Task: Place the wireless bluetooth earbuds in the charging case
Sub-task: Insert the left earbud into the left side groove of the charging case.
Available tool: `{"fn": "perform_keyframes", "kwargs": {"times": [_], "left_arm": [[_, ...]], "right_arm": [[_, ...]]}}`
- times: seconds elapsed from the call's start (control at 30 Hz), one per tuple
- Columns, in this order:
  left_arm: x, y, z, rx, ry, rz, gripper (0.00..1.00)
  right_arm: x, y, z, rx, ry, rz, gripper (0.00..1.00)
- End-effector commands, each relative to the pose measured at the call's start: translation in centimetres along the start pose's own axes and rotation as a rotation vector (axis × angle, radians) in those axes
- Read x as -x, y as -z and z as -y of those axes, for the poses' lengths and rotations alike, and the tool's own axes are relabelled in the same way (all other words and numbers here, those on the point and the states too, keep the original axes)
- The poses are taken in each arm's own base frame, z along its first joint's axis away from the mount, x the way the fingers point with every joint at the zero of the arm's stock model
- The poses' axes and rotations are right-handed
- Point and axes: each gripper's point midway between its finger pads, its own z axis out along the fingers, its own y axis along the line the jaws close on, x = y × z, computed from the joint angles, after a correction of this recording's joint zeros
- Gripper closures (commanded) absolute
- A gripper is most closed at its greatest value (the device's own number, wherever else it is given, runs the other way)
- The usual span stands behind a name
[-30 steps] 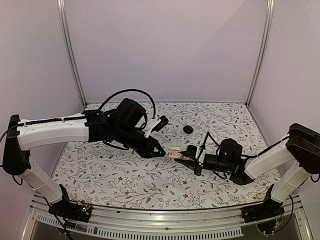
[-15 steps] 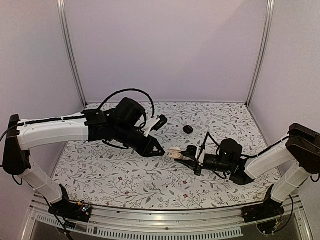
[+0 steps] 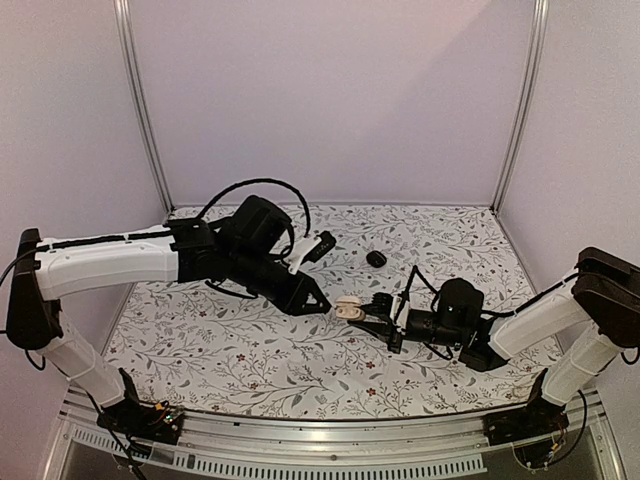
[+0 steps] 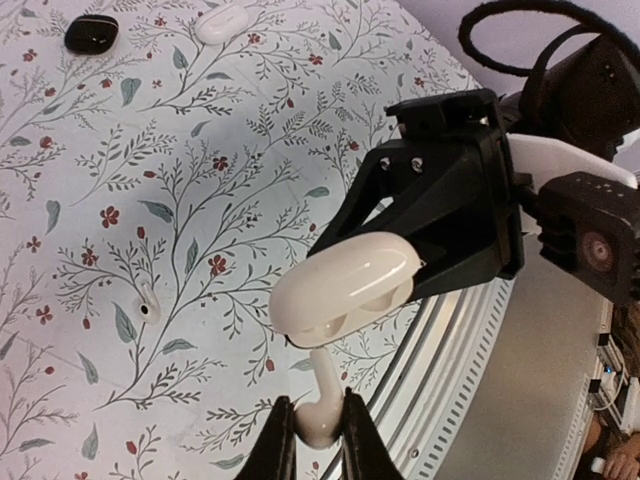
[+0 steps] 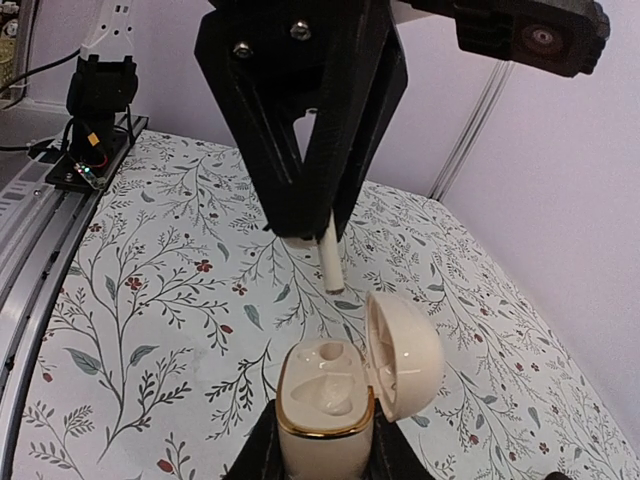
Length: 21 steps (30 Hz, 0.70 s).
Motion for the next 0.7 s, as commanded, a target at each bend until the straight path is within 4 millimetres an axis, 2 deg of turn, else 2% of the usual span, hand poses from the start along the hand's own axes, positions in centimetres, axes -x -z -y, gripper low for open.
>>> {"fn": "perform_keyframes", "kwargs": {"times": [0.0,0.67], "left_arm": [[0.9,-0.1,0.0,-0.013,0.010,0.012,0.97],[0.7,-1.5,0.1,-0.012,0.016,-0.021,0.97]], "right_arm": [[1.5,-0.5,0.4,-0.013,0.003,0.045,1.00],[2.4,-0.4,0.0,0.005,-0.009,0.076,1.00]]}}
